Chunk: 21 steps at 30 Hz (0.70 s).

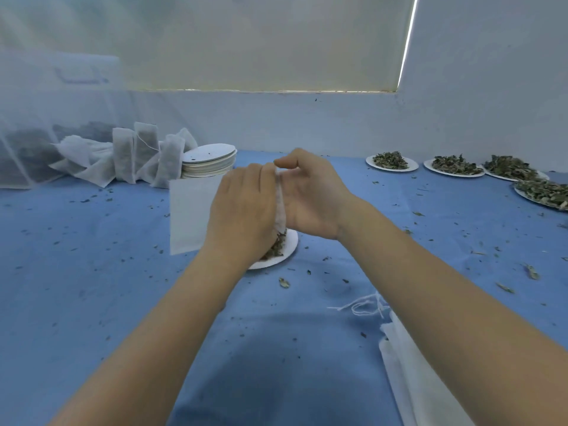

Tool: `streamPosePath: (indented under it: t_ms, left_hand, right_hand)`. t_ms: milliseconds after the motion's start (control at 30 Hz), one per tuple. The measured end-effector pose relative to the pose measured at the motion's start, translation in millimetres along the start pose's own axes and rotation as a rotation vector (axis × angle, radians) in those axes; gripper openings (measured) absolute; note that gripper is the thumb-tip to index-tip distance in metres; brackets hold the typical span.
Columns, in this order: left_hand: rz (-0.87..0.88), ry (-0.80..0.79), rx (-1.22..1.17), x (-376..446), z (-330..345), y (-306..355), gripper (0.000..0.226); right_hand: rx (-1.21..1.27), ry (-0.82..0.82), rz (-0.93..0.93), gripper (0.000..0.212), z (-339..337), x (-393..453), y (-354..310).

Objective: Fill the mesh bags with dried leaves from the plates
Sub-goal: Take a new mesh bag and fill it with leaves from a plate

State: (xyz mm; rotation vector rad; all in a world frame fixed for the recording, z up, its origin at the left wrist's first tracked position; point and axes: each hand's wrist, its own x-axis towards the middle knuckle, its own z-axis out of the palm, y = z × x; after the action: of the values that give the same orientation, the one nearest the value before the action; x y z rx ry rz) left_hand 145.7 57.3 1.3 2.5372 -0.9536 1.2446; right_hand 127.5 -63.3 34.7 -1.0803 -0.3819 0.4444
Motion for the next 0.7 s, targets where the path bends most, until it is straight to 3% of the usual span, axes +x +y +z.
streamPosePath:
  t_ms: [133,300,467,567,700]
  left_hand:
    - [-0.116,-0.048,0.064,-6,4,-28,0.04]
    - [-0.174,-0.053,0.093,-19,14,-71,0.026]
    - [-0.291,-0.182,0.064,-37,34,-107,0.037]
    - [-0.346,-0.281,0.043,-40,48,-113,0.04]
    - [-0.354,-0.359,-0.005,-33,62,-112,0.044]
  right_hand:
    - [-0.145,0.103,0.031,0.036,9,35,8]
    - [-0.461,0.328,-0.096,0.024,2,69,27]
    - [-1.168,0.749,-0.143,0.022,-39,73,37]
    - [-1.287,0.755,0.016,0.019,-56,66,40]
    - [-1.333,0.65,0.238,0.048,-58,63,34]
